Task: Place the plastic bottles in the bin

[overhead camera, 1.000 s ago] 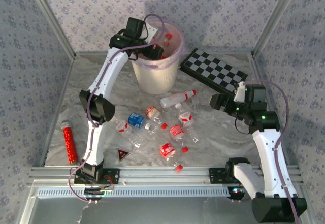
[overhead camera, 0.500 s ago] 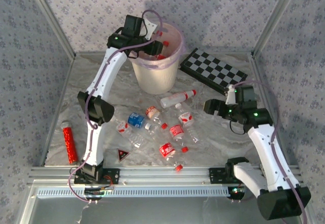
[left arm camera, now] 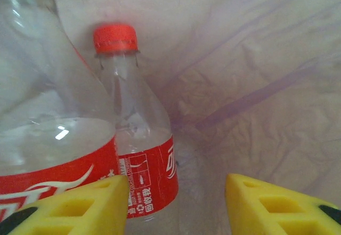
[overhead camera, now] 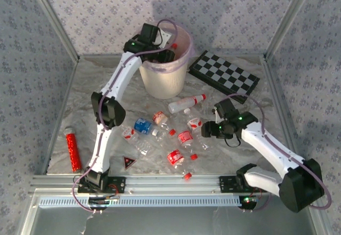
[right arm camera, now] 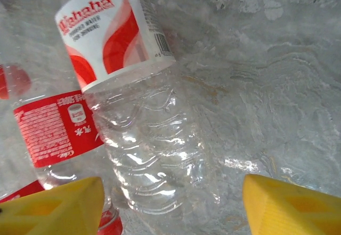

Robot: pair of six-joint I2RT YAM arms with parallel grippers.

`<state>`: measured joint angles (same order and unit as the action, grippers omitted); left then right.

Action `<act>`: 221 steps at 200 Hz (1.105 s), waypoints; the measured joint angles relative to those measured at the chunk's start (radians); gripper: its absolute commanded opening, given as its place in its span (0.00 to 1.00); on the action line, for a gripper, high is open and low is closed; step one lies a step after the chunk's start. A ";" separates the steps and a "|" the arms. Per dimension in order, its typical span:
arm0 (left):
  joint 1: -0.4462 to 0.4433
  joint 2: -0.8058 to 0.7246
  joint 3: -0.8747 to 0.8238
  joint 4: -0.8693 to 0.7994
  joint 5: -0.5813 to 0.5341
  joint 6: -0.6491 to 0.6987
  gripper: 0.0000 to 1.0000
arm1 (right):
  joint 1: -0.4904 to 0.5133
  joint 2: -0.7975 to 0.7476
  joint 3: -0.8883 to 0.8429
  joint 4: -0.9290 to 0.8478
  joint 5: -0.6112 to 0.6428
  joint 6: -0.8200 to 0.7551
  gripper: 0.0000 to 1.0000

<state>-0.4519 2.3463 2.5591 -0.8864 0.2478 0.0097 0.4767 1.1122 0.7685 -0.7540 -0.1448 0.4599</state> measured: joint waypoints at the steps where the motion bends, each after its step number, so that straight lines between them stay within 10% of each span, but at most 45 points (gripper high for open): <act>1: 0.000 0.002 0.000 0.000 0.001 0.000 0.51 | 0.001 0.001 0.000 0.001 0.001 0.002 0.65; 87: -0.006 -0.016 0.069 0.004 0.004 0.010 0.80 | 0.070 0.111 -0.020 0.056 0.033 0.029 0.95; 154: -0.005 -0.268 0.048 0.001 -0.013 0.003 0.92 | 0.079 0.195 -0.045 0.079 0.033 0.026 0.94; 221: -0.006 -0.830 -0.705 0.241 -0.020 -0.082 0.93 | 0.078 0.161 -0.056 0.061 0.057 0.024 0.70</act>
<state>-0.4576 1.5158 1.8545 -0.6449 0.2279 -0.0719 0.5549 1.2732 0.7124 -0.6930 -0.0879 0.4835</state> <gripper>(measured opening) 0.927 0.738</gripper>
